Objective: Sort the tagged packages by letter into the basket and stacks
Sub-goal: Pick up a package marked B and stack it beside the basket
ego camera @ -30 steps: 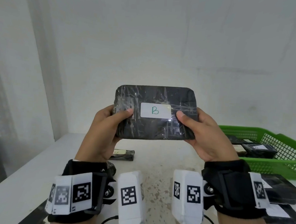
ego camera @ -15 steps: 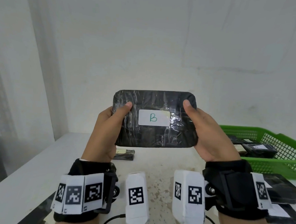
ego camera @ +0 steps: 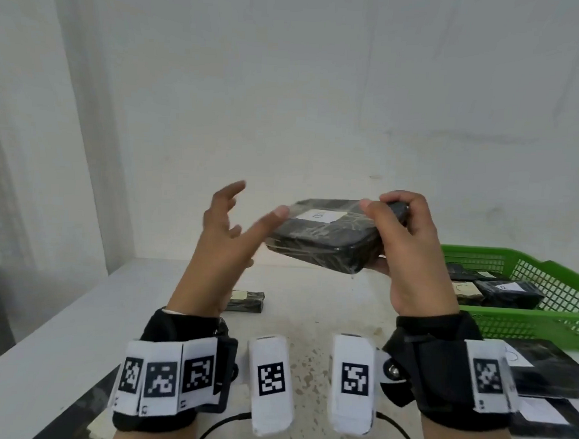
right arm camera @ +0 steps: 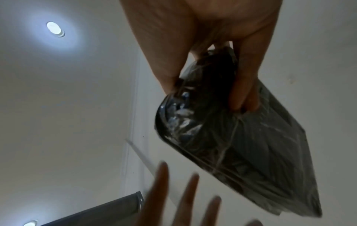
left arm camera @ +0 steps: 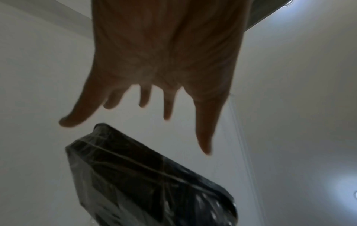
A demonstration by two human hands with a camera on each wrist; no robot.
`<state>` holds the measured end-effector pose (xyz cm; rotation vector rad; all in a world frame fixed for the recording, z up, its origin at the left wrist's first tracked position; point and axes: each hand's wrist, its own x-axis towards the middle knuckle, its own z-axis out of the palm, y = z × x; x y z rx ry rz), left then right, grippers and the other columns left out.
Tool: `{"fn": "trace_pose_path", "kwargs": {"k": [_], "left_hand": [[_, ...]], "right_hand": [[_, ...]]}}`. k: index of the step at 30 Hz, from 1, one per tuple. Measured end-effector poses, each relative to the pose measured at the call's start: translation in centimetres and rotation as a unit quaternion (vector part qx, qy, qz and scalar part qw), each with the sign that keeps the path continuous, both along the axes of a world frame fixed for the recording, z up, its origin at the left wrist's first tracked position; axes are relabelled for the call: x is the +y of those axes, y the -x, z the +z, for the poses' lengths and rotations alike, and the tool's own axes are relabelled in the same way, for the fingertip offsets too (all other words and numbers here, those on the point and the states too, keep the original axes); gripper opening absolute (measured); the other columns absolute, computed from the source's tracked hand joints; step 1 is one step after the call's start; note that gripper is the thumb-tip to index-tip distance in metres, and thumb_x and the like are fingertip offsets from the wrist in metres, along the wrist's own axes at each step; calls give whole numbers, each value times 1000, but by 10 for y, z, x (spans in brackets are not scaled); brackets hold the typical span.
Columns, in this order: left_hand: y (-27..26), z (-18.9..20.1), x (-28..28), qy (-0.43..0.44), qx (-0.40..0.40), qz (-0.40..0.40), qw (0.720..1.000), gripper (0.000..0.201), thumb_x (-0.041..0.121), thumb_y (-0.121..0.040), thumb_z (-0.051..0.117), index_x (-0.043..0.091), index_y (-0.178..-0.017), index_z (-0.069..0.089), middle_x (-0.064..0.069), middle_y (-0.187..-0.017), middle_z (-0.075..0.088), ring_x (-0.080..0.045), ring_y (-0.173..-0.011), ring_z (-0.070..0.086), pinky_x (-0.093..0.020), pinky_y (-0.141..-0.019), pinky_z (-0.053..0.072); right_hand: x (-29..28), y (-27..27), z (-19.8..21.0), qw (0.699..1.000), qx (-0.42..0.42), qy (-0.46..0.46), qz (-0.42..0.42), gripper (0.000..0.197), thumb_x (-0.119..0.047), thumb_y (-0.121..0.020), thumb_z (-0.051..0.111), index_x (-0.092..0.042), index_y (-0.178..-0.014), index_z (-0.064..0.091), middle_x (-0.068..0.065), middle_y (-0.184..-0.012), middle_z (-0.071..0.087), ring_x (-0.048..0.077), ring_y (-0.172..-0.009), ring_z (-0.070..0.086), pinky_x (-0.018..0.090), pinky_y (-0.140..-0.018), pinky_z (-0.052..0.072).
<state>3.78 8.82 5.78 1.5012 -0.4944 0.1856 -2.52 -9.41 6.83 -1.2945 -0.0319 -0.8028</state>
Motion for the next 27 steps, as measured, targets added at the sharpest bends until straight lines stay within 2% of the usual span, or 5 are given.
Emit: {"fn": "trace_pose_path", "kwargs": {"k": [4, 8, 15, 22, 27], "left_hand": [[16, 3, -9, -97, -109, -133, 980, 72, 61, -61, 75, 63, -128, 49, 23, -158, 24, 0, -144, 26, -46, -116, 34], [21, -1, -24, -113, -170, -87, 975, 63, 64, -66, 70, 60, -126, 52, 21, -159, 25, 9, -147, 10, -42, -121, 23], [13, 1, -20, 74, -100, -153, 980, 24, 34, -83, 64, 37, -107, 62, 25, -138, 52, -5, -124, 56, -46, -104, 48], [19, 2, -23, 75, -143, -73, 984, 17, 32, -89, 61, 16, -95, 59, -13, -103, 66, -26, -101, 66, -53, -88, 57], [21, 4, -25, 85, -99, -97, 987, 30, 29, -88, 60, 3, -103, 58, 2, -88, 69, -17, -89, 69, -59, -88, 56]], "right_hand": [[10, 3, 2, 998, -41, 2, -37, 32, -32, -83, 74, -19, -93, 46, -4, -94, 58, 0, -73, 66, 25, -53, 54], [11, 11, 9, 999, -39, 37, 11, 42, -49, -75, 64, -16, -98, 51, 2, -105, 59, 11, -88, 69, 24, -55, 55], [2, 19, 14, 980, -37, 32, 194, 21, -36, -82, 55, -20, -95, 52, -2, -89, 71, 30, -72, 74, 21, -52, 54], [12, 14, 9, 988, -55, 51, 132, 21, -33, -80, 61, -15, -91, 58, 9, -90, 65, 23, -58, 71, 19, -49, 52], [15, 11, 6, 993, -59, 76, 70, 18, -30, -87, 62, -13, -92, 58, -2, -82, 66, 24, -49, 68, 21, -43, 50]]}}
